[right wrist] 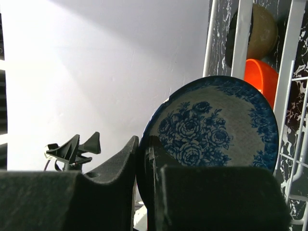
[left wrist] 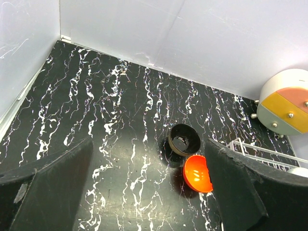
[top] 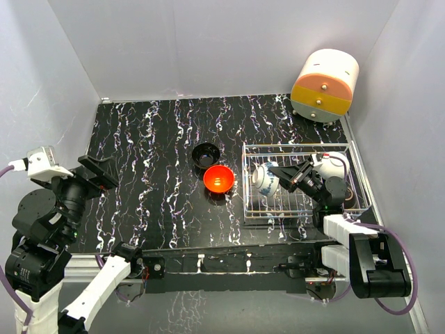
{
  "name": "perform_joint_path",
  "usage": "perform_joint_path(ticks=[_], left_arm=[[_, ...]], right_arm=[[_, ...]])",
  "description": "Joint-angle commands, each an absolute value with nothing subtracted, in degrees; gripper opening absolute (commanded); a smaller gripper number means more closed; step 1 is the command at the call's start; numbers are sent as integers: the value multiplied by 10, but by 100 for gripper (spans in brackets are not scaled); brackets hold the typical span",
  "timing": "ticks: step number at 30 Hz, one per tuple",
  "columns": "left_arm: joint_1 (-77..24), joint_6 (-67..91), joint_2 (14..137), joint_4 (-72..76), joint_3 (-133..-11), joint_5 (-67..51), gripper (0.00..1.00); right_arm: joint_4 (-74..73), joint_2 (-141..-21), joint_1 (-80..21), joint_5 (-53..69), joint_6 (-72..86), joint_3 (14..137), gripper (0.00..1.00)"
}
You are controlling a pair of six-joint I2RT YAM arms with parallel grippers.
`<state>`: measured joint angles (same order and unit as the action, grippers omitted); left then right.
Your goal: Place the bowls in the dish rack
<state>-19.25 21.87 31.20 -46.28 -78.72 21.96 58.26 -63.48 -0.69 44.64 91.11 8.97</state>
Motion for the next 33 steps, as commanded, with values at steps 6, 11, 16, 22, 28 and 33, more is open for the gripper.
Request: perform_joint_path(ticks=[6,11,16,22,28,33], left_arm=[[-194,216,313,-453,-777,221,97],[-194,216,311,-454,-780,222,97],[-194,216,310,-454,-781,224,97],[-194,218,308,-452,-777,225,97],[-194,218,311,-453,-780,225,97],[-194,217,312,-454,-781,227,97]], right_arm=[[495,-604,-3,422,889,121,9],[427,-606,-3,422,871,133,8],[355,-611,-3,423,842,157,9],[339,-639,-2,435,827,164,10],[286,-646,-2,425,795,176,13],[251,-649,21,427,770,173,24]])
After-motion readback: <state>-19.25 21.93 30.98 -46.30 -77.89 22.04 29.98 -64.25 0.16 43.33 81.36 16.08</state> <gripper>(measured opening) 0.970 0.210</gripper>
